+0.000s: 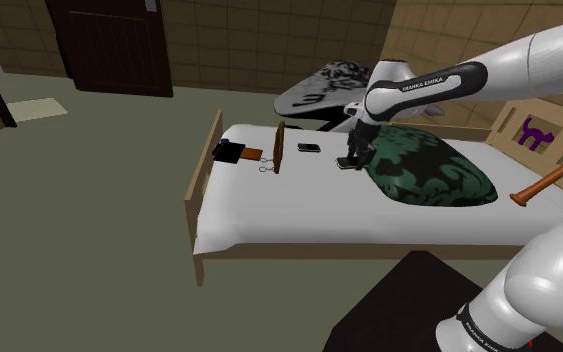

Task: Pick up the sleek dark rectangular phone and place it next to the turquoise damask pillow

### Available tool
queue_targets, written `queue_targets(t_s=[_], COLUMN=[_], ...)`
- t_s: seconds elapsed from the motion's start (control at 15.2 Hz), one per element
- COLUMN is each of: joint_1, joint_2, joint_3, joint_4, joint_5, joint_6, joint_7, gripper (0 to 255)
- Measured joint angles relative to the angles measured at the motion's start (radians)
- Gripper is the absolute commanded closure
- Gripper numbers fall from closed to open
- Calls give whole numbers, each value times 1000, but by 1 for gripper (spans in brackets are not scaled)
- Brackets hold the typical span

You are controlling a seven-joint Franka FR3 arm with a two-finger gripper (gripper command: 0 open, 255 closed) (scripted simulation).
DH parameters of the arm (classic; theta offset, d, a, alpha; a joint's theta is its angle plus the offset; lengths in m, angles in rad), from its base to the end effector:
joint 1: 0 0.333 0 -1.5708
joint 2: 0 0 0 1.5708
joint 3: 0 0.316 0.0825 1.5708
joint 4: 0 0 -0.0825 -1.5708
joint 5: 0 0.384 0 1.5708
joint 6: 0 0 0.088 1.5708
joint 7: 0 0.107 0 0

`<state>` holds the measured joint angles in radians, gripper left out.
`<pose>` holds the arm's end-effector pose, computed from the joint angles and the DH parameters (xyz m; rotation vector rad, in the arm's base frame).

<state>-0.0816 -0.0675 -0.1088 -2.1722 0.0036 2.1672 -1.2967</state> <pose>0.5185 -0.1004 0.4279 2.6445 1.6293 0.0819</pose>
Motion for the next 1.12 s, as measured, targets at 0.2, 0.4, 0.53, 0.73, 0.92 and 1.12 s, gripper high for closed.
queue_targets(t_s=[0.2, 0.4, 0.53, 0.73, 0.92, 1.12], joint_1=[0, 0, -1, -1, 0, -1], joint_2=[20, 35, 50, 69, 90, 109], joint_3=[-1, -1, -2, -2, -1, -1], joint_4=[-20, -44, -54, -76, -99, -102], joint_5=[3, 5, 7, 11, 14, 18], joint_6=[40, 78, 103, 144, 188, 210], joint_7=[-3, -5, -7, -10, -11, -15], gripper=[255, 255, 255, 255, 255, 255])
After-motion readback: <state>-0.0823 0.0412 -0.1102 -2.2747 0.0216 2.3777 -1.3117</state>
